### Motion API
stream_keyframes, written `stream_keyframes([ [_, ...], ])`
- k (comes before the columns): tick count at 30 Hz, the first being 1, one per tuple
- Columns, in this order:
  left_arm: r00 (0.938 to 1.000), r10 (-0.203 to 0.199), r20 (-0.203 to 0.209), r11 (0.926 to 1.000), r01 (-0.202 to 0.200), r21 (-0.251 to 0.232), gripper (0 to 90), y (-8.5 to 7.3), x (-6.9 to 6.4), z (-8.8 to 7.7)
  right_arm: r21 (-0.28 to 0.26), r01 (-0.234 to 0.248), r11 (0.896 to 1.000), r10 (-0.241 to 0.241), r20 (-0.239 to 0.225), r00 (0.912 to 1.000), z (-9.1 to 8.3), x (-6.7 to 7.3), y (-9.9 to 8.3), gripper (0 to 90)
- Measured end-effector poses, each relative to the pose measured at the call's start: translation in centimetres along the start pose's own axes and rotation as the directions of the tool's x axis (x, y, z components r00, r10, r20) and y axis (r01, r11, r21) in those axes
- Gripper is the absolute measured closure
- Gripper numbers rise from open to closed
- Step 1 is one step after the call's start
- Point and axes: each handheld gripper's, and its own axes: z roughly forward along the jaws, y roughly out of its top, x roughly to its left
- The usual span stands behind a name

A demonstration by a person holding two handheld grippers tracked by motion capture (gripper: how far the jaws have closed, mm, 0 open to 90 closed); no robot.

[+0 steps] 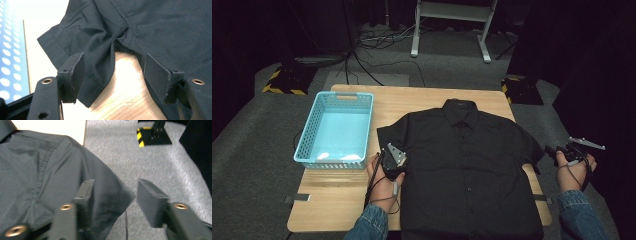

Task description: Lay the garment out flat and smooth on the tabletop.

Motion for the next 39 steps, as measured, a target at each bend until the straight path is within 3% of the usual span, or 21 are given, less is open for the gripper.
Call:
stream_keyframes([
  [6,0.9999,0.002,0.013,0.9999,-0.002,-0.012,32.3,0.2,-0.2,-0.5,-0.046,0.082,0.996,-0.085,-0.063,0.9944,-0.7,2.2,0.2,41.0],
  [10,0.9997,-0.005,0.025,0.9995,0.005,-0.030,32.0,0.3,-0.2,-1.3,-0.066,0.158,0.985,-0.165,-0.111,0.9801,-1.5,4.1,0.3,39.7],
  [13,0.9994,-0.007,0.033,0.9988,0.009,-0.048,31.5,0.3,0.0,-2.3,-0.079,0.206,0.975,-0.216,-0.152,0.9646,-2.3,5.5,0.4,38.7],
  [18,0.9990,-0.008,0.044,0.9972,0.011,-0.074,29.7,0.2,0.6,-4.3,-0.097,0.278,0.956,-0.292,-0.218,0.9311,-4.0,7.6,0.4,37.1],
  [23,0.9987,-0.018,0.048,0.9944,0.023,-0.103,28.0,-0.3,1.4,-6.4,-0.113,0.323,0.940,-0.342,-0.269,0.9004,-5.7,9.1,0.3,36.7],
  [26,0.9991,-0.009,0.041,0.9944,0.013,-0.105,26.8,-0.5,1.8,-7.5,-0.116,0.346,0.931,-0.365,-0.284,0.8869,-6.5,9.6,0.1,36.7],
  [39,0.9986,0.016,0.050,0.9897,-0.009,-0.143,21.2,-1.6,3.9,-12.1,-0.121,0.363,0.924,-0.382,-0.311,0.8701,-9.2,9.7,-1.0,33.4],
])
